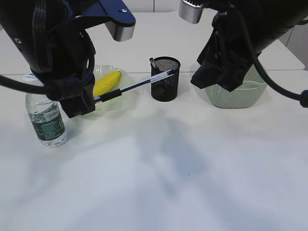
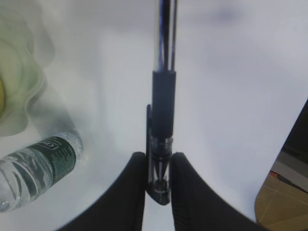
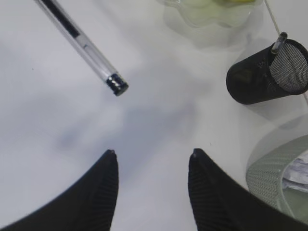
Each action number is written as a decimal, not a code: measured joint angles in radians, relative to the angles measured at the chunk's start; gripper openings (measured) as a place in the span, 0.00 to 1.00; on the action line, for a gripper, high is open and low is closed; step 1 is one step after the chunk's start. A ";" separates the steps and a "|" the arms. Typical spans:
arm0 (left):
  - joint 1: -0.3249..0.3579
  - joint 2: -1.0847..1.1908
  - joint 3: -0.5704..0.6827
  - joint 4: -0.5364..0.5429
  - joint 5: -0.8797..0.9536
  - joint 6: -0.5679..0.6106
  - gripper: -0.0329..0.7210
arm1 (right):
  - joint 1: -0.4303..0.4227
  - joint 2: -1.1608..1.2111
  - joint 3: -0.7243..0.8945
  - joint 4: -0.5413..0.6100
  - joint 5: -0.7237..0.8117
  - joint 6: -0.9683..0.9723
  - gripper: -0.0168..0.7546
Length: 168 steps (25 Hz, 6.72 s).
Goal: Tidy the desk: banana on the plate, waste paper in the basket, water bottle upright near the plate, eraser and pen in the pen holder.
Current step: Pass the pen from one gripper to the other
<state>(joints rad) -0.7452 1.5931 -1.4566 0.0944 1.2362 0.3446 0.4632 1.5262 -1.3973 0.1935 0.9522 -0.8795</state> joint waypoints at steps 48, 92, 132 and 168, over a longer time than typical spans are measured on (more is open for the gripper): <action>0.000 0.000 0.000 -0.026 0.000 -0.031 0.18 | -0.078 -0.002 0.089 0.466 -0.105 0.262 0.48; 0.000 0.000 -0.080 0.007 0.006 -0.112 0.18 | -0.078 -0.002 0.089 0.591 -0.132 0.160 0.48; 0.000 -0.185 -0.101 -0.126 0.014 -0.126 0.17 | -0.056 -0.293 0.089 0.648 0.013 -1.232 0.48; 0.000 -0.188 -0.220 -0.417 0.027 -0.093 0.17 | 0.070 -0.366 0.211 0.827 -0.418 -1.964 0.43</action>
<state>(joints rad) -0.7452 1.4055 -1.6764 -0.3230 1.2630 0.2516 0.5336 1.1605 -1.1867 1.0202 0.5339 -2.8431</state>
